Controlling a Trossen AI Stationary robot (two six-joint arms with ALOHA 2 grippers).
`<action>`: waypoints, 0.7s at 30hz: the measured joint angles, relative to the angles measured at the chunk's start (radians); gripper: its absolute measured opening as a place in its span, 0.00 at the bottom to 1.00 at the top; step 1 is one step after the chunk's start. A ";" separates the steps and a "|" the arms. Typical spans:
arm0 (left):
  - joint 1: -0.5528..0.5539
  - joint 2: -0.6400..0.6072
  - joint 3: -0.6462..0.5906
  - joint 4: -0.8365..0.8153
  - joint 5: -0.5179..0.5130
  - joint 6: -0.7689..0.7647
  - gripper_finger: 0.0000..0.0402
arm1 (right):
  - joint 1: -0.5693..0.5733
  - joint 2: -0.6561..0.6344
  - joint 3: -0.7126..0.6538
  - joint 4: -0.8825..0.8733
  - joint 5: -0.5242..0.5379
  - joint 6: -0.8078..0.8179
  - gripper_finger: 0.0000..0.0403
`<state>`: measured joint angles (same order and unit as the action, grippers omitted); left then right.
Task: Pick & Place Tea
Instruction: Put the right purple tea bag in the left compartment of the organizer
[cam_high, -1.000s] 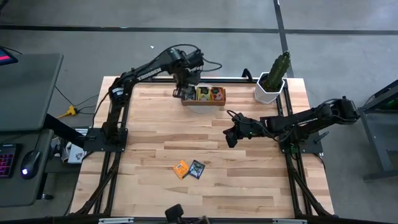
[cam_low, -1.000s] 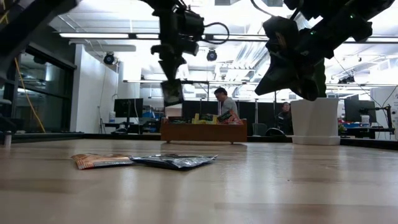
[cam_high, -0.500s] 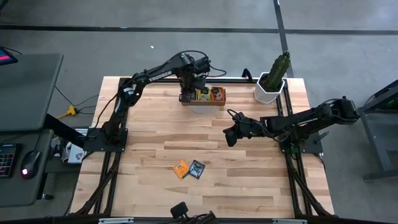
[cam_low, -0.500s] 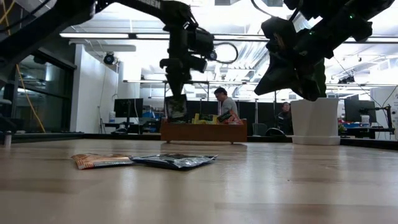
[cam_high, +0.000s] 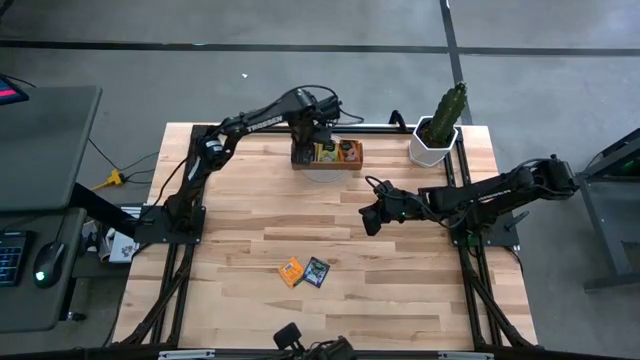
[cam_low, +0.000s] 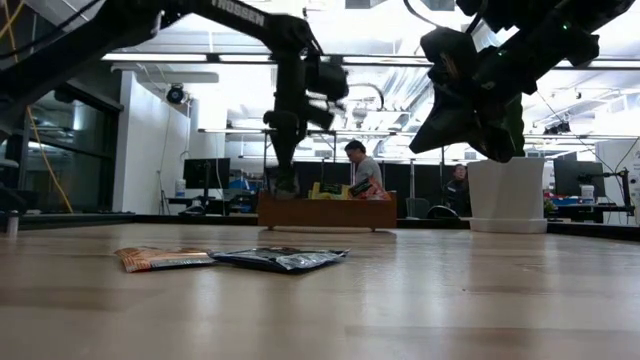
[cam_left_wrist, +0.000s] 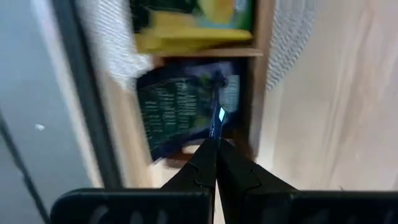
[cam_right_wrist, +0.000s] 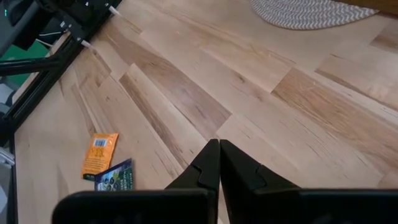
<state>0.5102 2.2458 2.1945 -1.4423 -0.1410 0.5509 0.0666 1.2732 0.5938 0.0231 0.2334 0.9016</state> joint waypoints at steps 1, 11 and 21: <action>0.000 0.009 -0.003 -0.011 0.002 -0.003 0.00 | 0.000 0.000 0.000 0.000 -0.001 0.000 0.01; 0.000 0.029 -0.002 -0.005 -0.027 -0.005 0.02 | 0.000 0.000 0.000 -0.002 -0.004 0.007 0.02; 0.000 0.029 -0.003 0.007 -0.031 0.004 0.27 | 0.000 0.000 0.000 -0.004 -0.004 -0.001 0.01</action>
<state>0.5098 2.2749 2.1918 -1.4348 -0.1716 0.5553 0.0666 1.2732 0.5938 0.0187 0.2291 0.9009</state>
